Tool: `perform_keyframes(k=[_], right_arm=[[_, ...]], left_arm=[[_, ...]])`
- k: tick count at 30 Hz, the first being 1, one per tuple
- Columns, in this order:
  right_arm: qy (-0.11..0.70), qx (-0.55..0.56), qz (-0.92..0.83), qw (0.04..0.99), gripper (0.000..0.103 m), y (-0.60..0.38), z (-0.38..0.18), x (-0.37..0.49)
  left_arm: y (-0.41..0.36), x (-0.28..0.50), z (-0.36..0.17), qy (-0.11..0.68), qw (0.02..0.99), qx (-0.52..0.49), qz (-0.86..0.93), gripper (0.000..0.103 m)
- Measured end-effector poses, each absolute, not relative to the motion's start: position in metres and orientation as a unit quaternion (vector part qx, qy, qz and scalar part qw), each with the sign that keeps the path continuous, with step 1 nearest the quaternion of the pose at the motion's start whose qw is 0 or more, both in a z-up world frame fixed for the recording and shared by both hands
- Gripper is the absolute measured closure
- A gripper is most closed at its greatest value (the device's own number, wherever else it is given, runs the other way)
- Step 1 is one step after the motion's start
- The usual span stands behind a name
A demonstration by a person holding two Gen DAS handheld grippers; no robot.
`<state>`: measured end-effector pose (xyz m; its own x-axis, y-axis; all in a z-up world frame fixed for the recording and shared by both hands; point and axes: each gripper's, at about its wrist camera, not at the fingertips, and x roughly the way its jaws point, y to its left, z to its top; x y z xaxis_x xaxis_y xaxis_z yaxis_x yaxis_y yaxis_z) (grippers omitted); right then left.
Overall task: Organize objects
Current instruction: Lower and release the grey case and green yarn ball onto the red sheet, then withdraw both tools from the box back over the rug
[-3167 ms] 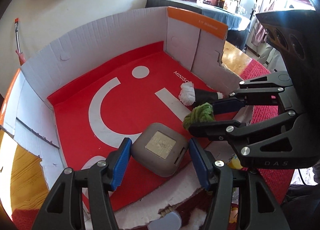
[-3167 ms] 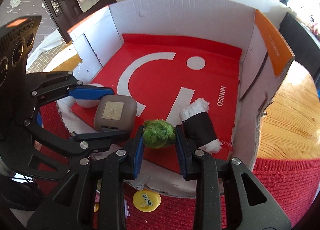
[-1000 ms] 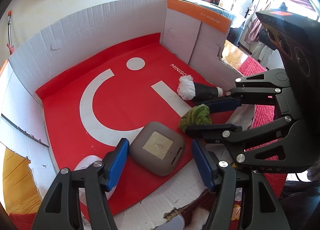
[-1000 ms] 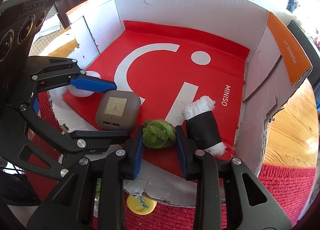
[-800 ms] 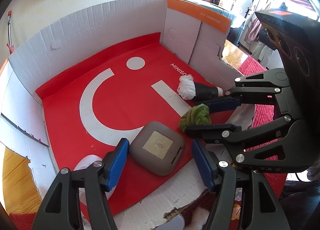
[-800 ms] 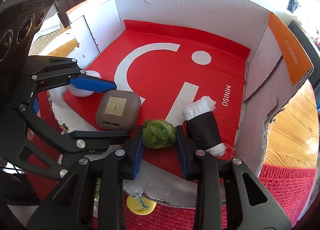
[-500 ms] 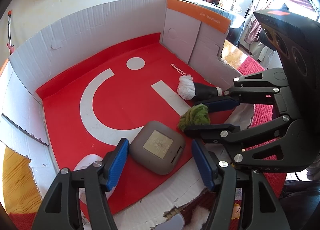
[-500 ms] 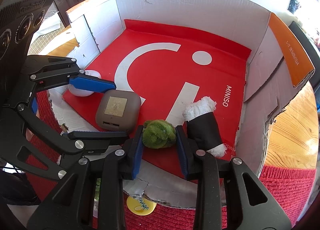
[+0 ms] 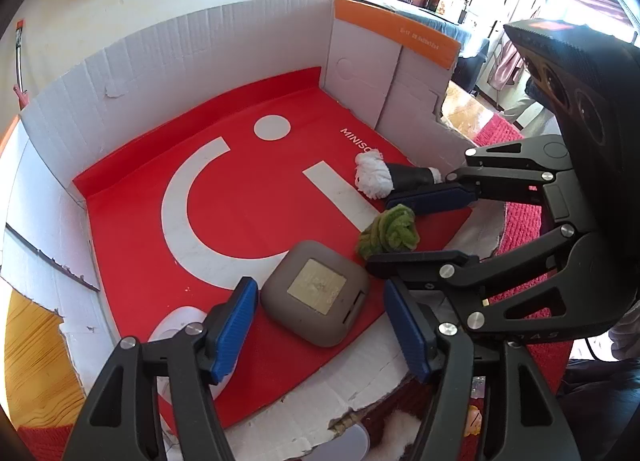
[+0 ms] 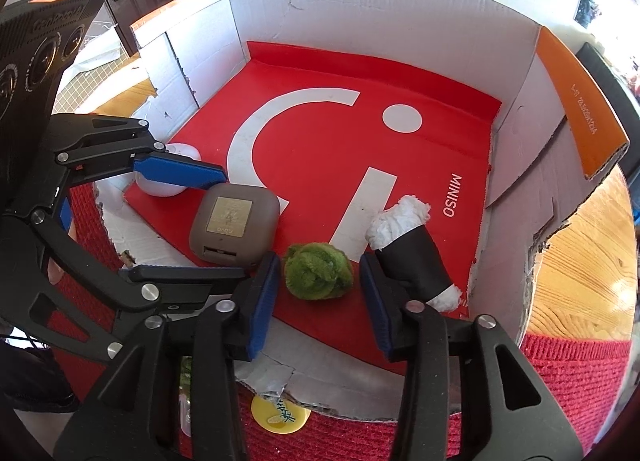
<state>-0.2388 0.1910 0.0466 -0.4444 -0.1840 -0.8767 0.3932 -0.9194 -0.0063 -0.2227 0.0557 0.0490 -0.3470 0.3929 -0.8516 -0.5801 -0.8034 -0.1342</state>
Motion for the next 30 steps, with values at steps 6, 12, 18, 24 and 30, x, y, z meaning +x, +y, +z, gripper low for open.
perform_keyframes(k=[6, 12, 18, 24, 30], right_arm=[[0.105, 0.499, -0.843, 0.17, 0.06, 0.194, 0.047, -0.239], [0.108, 0.496, -0.845, 0.167, 0.059, 0.188, 0.053, -0.23], [0.112, 0.488, -0.849, 0.166, 0.057, 0.184, 0.063, -0.219], [0.117, 0.474, -0.858, 0.16, 0.055, 0.18, 0.073, -0.203], [0.119, 0.451, -0.871, 0.157, 0.046, 0.178, 0.089, -0.179]], left_arm=[[0.055, -0.22, 0.052, 0.098, 0.299, -0.483, 0.817, 0.035], [0.05, -0.215, 0.06, 0.092, 0.298, -0.477, 0.822, 0.035], [0.046, -0.204, 0.073, 0.089, 0.295, -0.464, 0.83, 0.035], [0.038, -0.184, 0.088, 0.082, 0.291, -0.446, 0.842, 0.031], [0.029, -0.161, 0.1, 0.066, 0.289, -0.428, 0.854, 0.028]])
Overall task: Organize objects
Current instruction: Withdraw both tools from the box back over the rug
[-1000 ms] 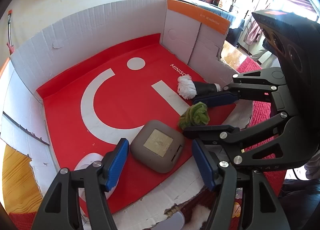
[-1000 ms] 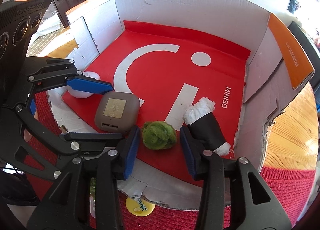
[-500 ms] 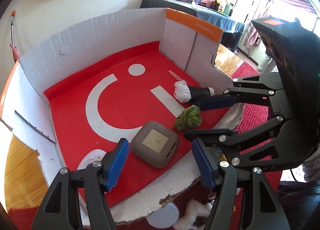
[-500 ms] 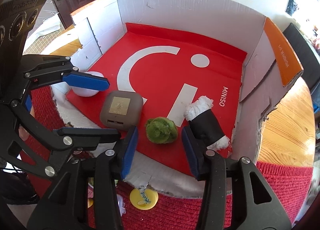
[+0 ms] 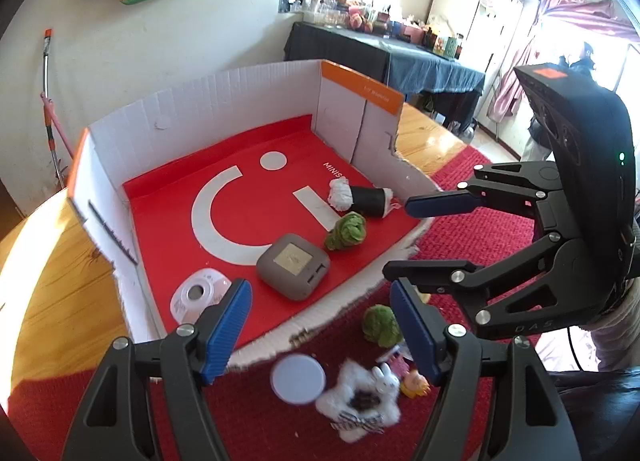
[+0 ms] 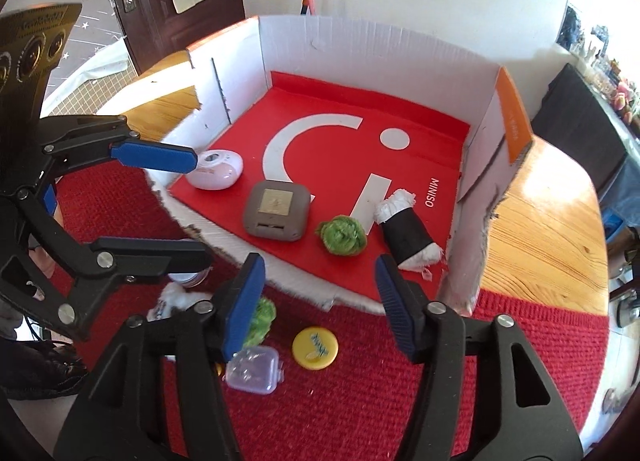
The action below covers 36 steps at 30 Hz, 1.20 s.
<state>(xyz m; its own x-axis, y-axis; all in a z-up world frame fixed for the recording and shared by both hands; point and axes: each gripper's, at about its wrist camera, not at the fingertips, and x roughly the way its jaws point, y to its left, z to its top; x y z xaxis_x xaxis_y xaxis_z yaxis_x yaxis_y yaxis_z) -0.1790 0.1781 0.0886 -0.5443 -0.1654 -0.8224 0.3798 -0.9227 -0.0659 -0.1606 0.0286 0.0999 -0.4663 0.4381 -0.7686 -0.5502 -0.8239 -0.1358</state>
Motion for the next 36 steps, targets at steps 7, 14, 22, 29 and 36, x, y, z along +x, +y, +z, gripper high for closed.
perform_keyframes(k=[7, 14, 22, 29, 36], right_arm=[[0.117, 0.428, -0.883, 0.151, 0.04, 0.177, 0.101, -0.152], [0.107, 0.393, -0.903, 0.137, 0.031, 0.179, 0.107, -0.121], [0.087, 0.346, -0.928, 0.103, 0.021, 0.186, 0.104, -0.084], [0.063, 0.313, -0.945, 0.076, 0.017, 0.19, 0.09, -0.063], [0.041, 0.335, -0.939, 0.062, 0.014, 0.195, 0.059, -0.061]], left_arm=[[0.014, -0.134, 0.112, 0.037, 0.267, -0.402, 0.875, 0.023], [0.006, -0.105, 0.112, 0.013, 0.234, -0.377, 0.896, 0.017], [0.005, -0.075, 0.105, -0.001, 0.18, -0.342, 0.922, 0.011], [0.003, -0.059, 0.087, -0.023, 0.128, -0.329, 0.935, 0.0], [0.004, -0.054, 0.057, -0.028, 0.097, -0.355, 0.929, 0.0]])
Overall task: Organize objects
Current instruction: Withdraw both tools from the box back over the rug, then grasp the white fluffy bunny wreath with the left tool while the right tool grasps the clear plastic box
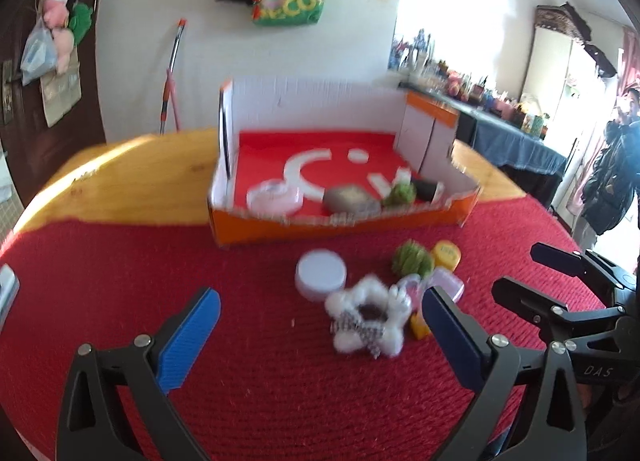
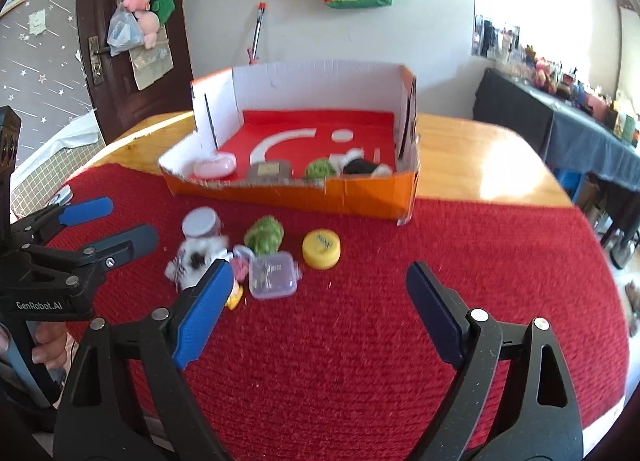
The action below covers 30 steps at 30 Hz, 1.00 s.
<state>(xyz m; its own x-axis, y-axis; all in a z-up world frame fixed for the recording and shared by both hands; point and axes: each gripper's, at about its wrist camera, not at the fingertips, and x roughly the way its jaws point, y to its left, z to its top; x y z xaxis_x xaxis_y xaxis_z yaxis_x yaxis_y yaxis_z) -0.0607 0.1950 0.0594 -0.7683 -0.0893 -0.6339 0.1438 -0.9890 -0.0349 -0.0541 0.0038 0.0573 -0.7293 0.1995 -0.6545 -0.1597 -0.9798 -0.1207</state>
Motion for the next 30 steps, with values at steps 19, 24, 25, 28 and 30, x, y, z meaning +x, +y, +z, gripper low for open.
perform_keyframes(k=[19, 24, 25, 28, 30], right_arm=[[0.041, 0.387, -0.919, 0.061, 0.014, 0.196, 0.03, -0.077], [0.043, 0.396, -0.915, 0.06, 0.014, 0.196, 0.027, -0.083], [0.043, 0.398, -0.914, 0.06, 0.014, 0.197, 0.027, -0.084], [0.043, 0.404, -0.911, 0.062, 0.014, 0.198, 0.026, -0.087], [0.041, 0.408, -0.91, 0.066, 0.014, 0.199, 0.027, -0.089]], left_arm=[[0.01, -0.072, 0.023, -0.029, 0.101, -0.425, 0.899, 0.0], [0.016, -0.078, 0.022, -0.008, 0.105, -0.434, 0.895, 0.0], [0.017, -0.079, 0.022, -0.002, 0.105, -0.435, 0.894, 0.0], [0.019, -0.081, 0.021, 0.011, 0.109, -0.439, 0.892, 0.0], [0.021, -0.083, 0.02, 0.021, 0.112, -0.441, 0.89, 0.0]])
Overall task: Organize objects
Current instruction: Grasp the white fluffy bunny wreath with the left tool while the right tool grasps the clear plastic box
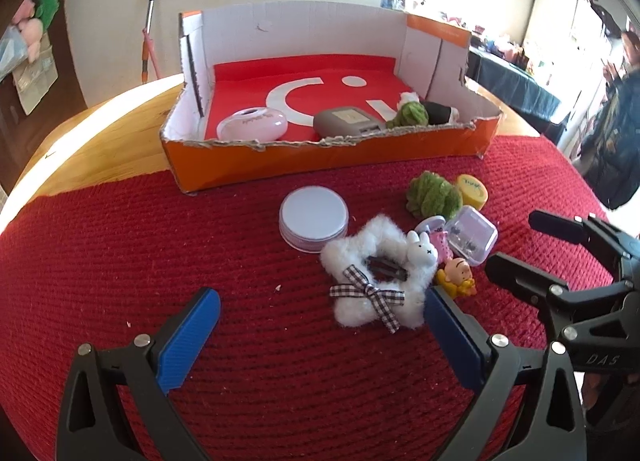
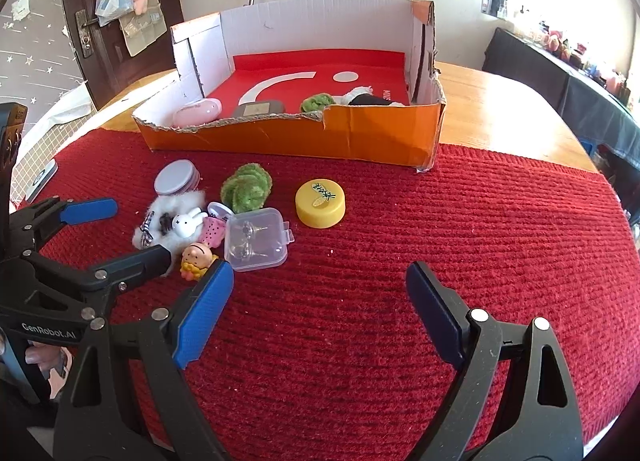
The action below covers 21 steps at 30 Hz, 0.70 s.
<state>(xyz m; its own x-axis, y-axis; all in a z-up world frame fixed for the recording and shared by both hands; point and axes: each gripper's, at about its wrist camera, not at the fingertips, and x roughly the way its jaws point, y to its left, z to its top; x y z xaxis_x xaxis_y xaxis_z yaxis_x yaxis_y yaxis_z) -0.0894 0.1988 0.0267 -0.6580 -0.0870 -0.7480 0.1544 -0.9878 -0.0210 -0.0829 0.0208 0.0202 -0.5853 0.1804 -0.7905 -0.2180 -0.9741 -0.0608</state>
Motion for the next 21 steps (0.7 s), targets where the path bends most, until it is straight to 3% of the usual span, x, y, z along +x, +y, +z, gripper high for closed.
perform_keyframes(k=[21], right_arm=[[0.083, 0.423, -0.899, 0.076, 0.014, 0.183, 0.023, -0.104]], left_arm=[[-0.004, -0.086, 0.021, 0.014, 0.103, -0.449, 0.887, 0.0]])
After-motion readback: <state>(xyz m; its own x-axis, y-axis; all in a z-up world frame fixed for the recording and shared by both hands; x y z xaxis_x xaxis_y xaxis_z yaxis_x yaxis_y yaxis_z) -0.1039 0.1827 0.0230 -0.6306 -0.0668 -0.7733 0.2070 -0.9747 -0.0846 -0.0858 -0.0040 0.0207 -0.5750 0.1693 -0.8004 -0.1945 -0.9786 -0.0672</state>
